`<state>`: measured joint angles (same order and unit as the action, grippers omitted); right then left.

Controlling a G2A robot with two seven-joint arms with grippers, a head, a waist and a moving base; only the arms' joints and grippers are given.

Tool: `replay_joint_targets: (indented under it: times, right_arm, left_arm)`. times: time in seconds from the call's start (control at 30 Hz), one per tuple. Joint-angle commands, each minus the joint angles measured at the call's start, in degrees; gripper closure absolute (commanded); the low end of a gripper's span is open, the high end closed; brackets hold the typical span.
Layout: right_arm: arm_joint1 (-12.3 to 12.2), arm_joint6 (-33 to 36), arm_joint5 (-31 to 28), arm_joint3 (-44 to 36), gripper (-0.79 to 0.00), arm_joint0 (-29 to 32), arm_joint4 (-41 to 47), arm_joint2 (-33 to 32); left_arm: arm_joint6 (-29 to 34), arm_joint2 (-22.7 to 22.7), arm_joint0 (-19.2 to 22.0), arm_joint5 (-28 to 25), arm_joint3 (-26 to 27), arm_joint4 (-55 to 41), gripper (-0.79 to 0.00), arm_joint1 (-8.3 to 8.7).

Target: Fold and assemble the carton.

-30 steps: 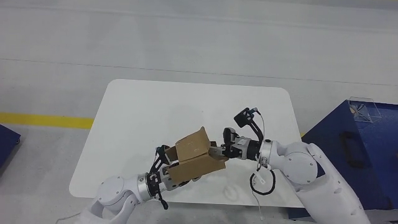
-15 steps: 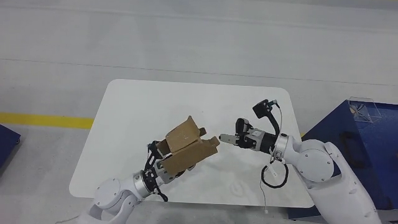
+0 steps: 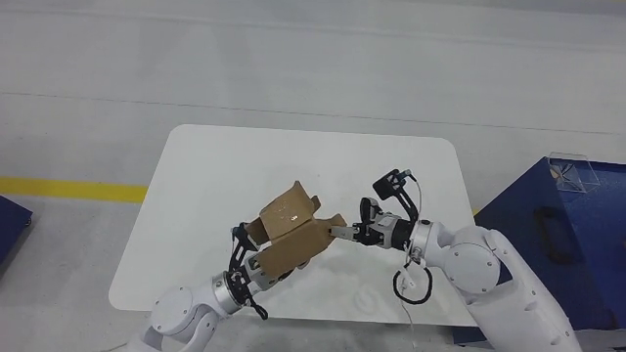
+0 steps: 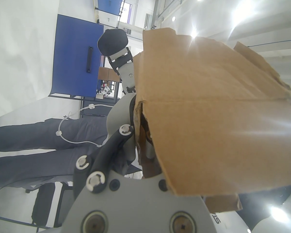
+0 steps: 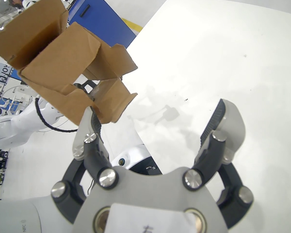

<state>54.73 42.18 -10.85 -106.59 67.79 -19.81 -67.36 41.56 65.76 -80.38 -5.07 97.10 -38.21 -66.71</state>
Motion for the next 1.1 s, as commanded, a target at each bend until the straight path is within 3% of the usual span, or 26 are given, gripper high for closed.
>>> replay_joint_targets:
  times: [0.0,0.3,0.5,0.73,1.07]
  right_arm:
    - [0.2,-0.2,-0.2,0.1,-0.785,-0.5,-0.1,0.9]
    - [0.6,-1.1,-1.4,-0.7,-0.785,-0.3,-0.8,1.8]
    - [0.8,-6.5,1.2,-0.3,-0.785,-0.5,-3.8,0.5]
    - [1.3,-13.9,8.4,-1.3,-0.785,-1.4,-17.6,1.3]
    - [2.8,-12.6,9.6,-1.7,-0.785,-4.2,-27.2,8.1]
  left_arm:
    - [0.1,0.0,-0.1,-0.2,0.0,0.2,0.000,-0.01]
    - [0.5,0.1,-0.2,-0.6,-0.1,0.3,0.000,-0.09]
    - [-0.7,-0.1,0.0,-0.6,-0.5,0.6,0.000,-0.25]
    - [-1.9,-0.6,0.0,-2.0,-0.5,2.5,0.000,-0.43]
    - [-3.2,-0.4,-0.1,-1.7,-0.6,3.1,0.000,-0.57]
